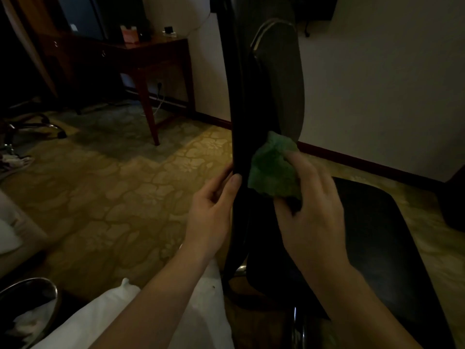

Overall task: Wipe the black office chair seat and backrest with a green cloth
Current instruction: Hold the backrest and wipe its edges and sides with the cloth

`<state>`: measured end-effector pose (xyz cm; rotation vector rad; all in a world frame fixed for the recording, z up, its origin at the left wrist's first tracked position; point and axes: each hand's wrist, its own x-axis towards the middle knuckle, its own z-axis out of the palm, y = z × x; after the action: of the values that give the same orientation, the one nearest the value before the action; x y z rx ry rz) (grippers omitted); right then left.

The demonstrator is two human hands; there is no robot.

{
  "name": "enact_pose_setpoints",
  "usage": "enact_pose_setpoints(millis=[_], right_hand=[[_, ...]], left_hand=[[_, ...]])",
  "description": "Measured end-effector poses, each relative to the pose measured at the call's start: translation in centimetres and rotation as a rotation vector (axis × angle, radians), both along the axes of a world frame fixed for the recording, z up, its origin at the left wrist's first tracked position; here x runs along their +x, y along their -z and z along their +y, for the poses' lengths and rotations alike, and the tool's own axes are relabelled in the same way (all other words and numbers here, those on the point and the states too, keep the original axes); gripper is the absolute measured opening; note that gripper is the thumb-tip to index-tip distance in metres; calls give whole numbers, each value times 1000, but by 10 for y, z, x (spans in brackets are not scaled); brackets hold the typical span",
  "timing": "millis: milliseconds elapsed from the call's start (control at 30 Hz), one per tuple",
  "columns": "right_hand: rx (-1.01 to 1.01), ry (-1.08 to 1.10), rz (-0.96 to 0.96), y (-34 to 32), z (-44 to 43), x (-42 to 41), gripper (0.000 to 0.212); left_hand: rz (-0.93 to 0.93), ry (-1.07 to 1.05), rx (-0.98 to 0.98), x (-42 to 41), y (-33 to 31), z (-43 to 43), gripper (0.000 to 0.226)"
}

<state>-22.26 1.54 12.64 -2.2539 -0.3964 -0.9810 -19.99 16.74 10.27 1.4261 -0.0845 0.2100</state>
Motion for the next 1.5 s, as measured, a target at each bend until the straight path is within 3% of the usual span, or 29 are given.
enact_pose_setpoints(millis=[100, 367, 500, 700, 867, 1067, 1200, 1333, 1500], right_hand=[[-166, 66, -22, 5, 11, 4, 42], [-367, 126, 132, 60, 7, -10, 43], [-343, 99, 176, 64, 2, -15, 48], [-173, 124, -11, 23, 2, -11, 43], [-239, 149, -19, 11, 15, 2, 43], [-333, 212, 47, 58, 12, -5, 43], [-396, 191, 150, 84, 11, -15, 52], [-375, 172, 185, 82, 9, -20, 54], [-261, 158, 50, 53, 2, -19, 48]], left_hand=[[3, 8, -25, -3, -1, -1, 43], [24, -30, 31, -1, -1, 0, 43], [12, -31, 15, -3, -1, -3, 48], [1, -15, -3, -6, -3, -2, 44], [-3, -31, -1, -6, -3, -2, 38], [-11, -22, 57, -7, -2, 0, 32], [-23, -3, 37, -8, -3, -1, 40], [-1, -5, 21, -9, 0, 0, 35], [71, -9, 63, -15, 20, 3, 23]])
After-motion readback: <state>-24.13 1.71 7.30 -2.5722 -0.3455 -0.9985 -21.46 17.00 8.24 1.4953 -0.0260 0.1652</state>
